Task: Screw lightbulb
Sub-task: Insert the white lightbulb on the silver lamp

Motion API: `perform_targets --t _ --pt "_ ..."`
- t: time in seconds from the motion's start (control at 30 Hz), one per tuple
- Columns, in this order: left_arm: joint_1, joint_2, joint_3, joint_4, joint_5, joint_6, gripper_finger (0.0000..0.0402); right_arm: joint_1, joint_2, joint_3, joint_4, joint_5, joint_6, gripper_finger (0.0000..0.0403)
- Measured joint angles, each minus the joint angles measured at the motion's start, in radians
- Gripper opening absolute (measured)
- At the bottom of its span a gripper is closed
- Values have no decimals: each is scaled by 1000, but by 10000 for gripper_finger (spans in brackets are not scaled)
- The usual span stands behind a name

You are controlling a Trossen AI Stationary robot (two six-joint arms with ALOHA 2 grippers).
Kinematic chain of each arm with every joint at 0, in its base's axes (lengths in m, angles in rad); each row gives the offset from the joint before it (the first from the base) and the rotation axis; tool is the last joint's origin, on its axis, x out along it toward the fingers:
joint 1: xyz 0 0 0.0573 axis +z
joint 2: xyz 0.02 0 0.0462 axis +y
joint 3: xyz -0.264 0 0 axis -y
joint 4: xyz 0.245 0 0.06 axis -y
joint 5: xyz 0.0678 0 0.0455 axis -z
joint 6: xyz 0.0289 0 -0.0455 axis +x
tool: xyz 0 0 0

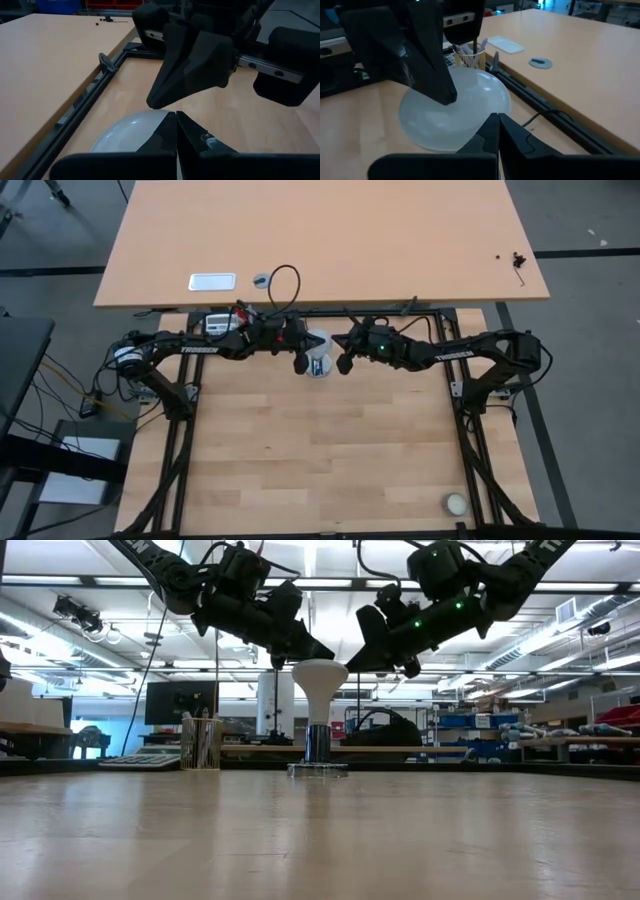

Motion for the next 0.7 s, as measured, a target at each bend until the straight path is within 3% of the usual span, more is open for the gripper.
perform_targets --t 0.3,0.7 --pt "0 0 0 2 1 0 0 -8 0 0 2 50 8 12" --pt "0 0 0 -5 2 -1 0 -10 -1 0 -9 -62 48 12"
